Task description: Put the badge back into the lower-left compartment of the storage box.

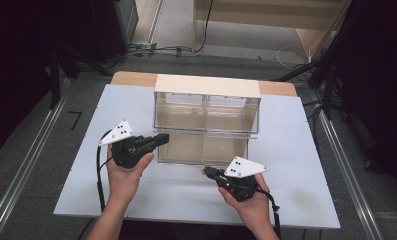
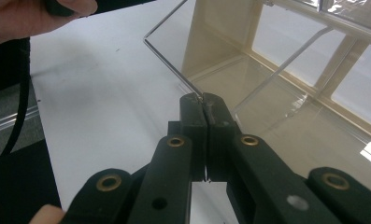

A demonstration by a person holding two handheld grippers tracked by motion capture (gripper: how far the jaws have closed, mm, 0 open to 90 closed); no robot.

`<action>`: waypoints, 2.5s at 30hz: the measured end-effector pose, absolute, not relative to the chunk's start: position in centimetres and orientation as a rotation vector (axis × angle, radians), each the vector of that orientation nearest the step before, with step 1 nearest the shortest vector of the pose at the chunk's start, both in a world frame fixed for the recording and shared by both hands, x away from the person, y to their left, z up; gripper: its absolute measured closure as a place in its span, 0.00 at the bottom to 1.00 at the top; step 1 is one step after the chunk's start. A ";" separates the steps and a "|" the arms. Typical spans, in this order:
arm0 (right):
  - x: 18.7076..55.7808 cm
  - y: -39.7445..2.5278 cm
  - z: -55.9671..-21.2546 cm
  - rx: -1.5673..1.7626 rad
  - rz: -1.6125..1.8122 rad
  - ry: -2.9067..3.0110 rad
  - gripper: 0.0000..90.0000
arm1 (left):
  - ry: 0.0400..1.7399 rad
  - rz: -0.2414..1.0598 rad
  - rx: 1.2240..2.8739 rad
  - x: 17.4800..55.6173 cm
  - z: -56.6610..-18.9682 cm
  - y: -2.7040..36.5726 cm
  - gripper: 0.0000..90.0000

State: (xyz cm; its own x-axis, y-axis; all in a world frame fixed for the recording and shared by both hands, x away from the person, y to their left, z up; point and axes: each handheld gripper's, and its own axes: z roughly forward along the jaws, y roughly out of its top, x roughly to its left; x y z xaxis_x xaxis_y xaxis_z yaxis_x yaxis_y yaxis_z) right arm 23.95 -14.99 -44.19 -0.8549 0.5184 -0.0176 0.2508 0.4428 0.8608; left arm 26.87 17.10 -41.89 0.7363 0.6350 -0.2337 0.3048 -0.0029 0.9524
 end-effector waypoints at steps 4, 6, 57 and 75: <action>24.0 -14.8 -44.2 0.668 1.388 2.406 0.96 | 0.777 0.302 1.599 26.9 -41.9 17.1 1.00; 24.0 -14.8 -44.1 0.677 1.395 2.391 0.96 | 0.775 0.302 1.597 26.9 -41.9 17.1 1.00; 26.8 -11.5 -46.7 0.782 1.421 2.224 0.96 | 0.776 0.293 1.597 27.0 -42.1 16.8 1.00; 25.7 -12.5 -45.4 0.757 1.444 2.245 0.77 | 0.776 0.293 1.598 27.0 -42.0 16.8 1.00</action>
State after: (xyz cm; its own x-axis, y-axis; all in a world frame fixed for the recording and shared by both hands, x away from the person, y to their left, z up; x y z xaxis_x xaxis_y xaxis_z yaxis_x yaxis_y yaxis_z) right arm 25.67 -12.51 -45.36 -0.7895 0.6135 -0.0159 0.2401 0.3327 0.9120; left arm 27.01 16.84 -42.05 0.7393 0.6282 -0.2424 0.3109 0.0008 0.9504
